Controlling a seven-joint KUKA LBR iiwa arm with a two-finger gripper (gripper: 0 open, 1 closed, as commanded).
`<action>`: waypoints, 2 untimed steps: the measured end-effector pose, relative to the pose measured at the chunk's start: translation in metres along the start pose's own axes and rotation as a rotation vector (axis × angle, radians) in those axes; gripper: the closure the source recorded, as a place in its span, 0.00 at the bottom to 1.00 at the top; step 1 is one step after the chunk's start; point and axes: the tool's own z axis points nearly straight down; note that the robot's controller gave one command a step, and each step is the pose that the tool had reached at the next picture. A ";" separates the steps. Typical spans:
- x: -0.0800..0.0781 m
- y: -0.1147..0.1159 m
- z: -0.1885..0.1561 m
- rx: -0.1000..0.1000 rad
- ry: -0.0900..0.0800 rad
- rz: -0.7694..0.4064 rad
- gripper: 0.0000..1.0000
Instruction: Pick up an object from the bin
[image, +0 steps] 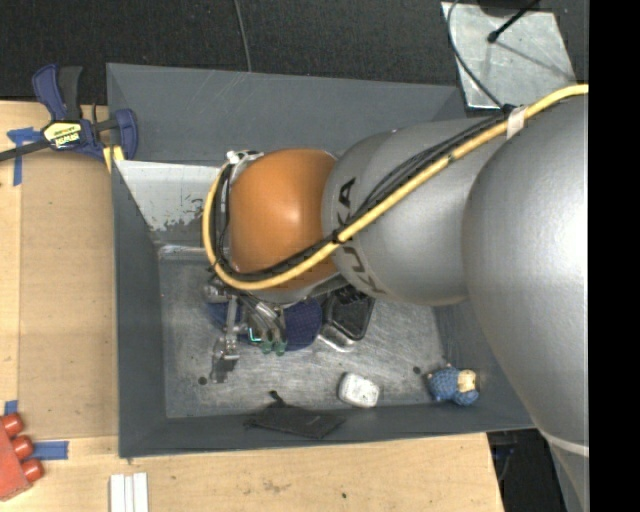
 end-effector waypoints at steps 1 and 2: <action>-0.092 -0.079 0.077 -0.007 -0.016 -0.065 0.00; -0.076 -0.085 0.047 -0.002 -0.007 0.120 0.00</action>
Offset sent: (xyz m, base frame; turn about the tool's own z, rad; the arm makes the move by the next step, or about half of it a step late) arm 0.0872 -0.0761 -0.0786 -0.0719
